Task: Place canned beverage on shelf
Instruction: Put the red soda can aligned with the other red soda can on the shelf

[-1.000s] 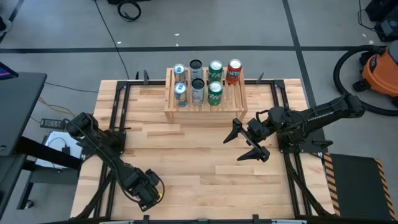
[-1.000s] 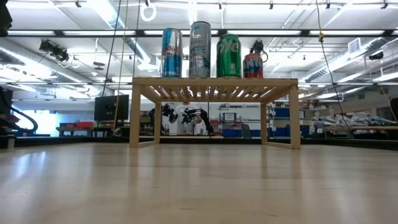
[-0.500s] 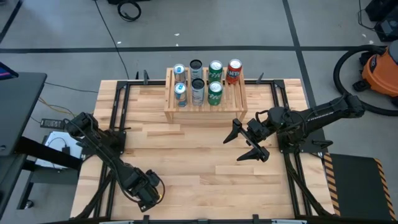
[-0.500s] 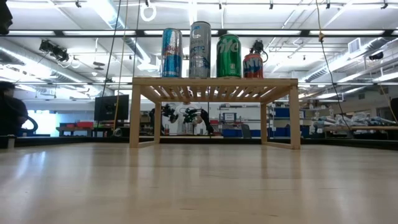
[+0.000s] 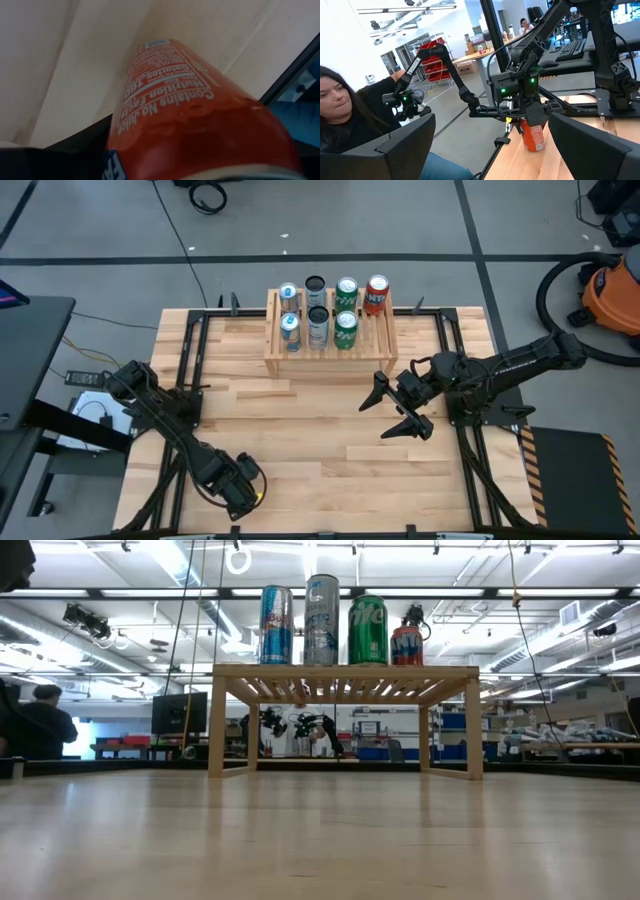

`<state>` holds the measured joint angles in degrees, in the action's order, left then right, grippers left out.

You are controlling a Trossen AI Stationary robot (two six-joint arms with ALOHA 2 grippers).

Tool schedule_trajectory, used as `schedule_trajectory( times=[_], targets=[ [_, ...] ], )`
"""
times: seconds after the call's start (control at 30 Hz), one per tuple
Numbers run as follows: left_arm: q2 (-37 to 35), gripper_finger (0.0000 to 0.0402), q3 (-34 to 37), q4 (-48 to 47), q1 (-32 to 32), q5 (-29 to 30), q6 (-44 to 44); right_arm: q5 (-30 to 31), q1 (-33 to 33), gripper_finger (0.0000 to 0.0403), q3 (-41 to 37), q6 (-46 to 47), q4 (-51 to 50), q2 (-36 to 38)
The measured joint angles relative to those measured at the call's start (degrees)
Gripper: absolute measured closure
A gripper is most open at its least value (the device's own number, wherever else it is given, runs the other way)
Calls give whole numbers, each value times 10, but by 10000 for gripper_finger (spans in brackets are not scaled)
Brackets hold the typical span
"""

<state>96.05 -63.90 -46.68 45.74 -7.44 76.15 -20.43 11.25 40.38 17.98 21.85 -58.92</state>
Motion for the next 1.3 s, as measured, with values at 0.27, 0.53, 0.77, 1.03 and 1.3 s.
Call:
schedule_trajectory(
  times=[0.27, 0.53, 0.77, 1.03, 1.3],
  targets=[
    [0, 65, 0, 0, 0, 43, -3, 0, 0, 5, 0, -1, 0, 0],
    [0, 77, 0, 1, 1, 58, -9, 0, 0, 5, 0, -1, 0, 0],
    [0, 93, 0, 4, 1, 58, -18, 3, 0, 5, 0, -1, 0, 0],
    [0, 89, 0, 32, 1, 59, -19, 18, 10, 5, 0, 4, 0, 0],
    [0, 89, 0, 31, -1, 59, -25, 67, 54, 5, 0, -2, -19, 0]
  ],
)
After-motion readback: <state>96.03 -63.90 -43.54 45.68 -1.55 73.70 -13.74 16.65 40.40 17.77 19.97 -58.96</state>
